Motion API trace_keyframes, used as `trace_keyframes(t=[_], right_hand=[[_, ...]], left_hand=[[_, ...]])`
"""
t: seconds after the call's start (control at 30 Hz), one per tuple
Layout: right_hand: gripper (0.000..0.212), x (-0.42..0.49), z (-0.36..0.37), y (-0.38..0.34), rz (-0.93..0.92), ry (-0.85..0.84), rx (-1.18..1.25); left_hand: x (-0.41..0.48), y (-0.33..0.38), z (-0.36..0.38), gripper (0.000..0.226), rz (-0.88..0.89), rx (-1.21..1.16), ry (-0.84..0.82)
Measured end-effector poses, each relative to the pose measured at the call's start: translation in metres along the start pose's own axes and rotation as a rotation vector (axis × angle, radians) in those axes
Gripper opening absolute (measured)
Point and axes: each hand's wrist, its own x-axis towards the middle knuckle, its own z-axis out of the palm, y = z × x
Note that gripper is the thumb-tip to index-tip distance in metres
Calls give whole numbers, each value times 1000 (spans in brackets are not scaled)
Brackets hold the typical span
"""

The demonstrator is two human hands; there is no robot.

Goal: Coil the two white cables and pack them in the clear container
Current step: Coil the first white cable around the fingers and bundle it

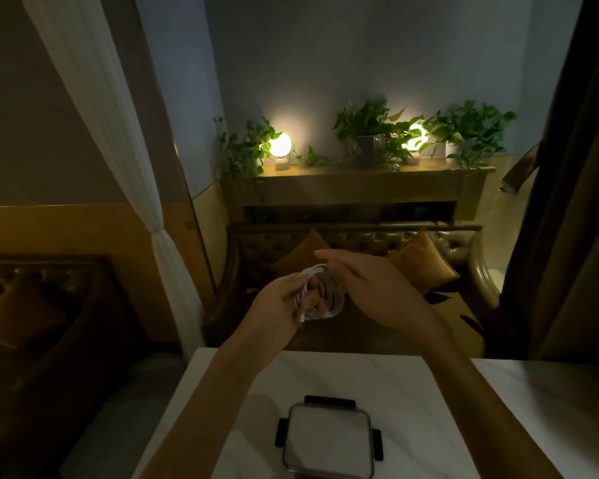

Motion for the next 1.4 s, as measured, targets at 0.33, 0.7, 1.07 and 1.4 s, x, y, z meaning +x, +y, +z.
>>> trace_keyframes(t=[0.33, 0.7, 1.07, 1.4], right_hand=[[27, 14, 48, -30, -28, 103, 160], [18, 22, 23, -31, -229, 70, 32], [43, 23, 15, -26, 103, 171, 717], [32, -4, 85, -30, 379, 236, 1095]], left_hand=[[-2, 14, -41, 30, 3, -154, -186], [9, 35, -67, 35, -109, -25, -557], [15, 30, -25, 24, 115, -191, -276], [33, -5, -14, 29, 320, -432, -13]])
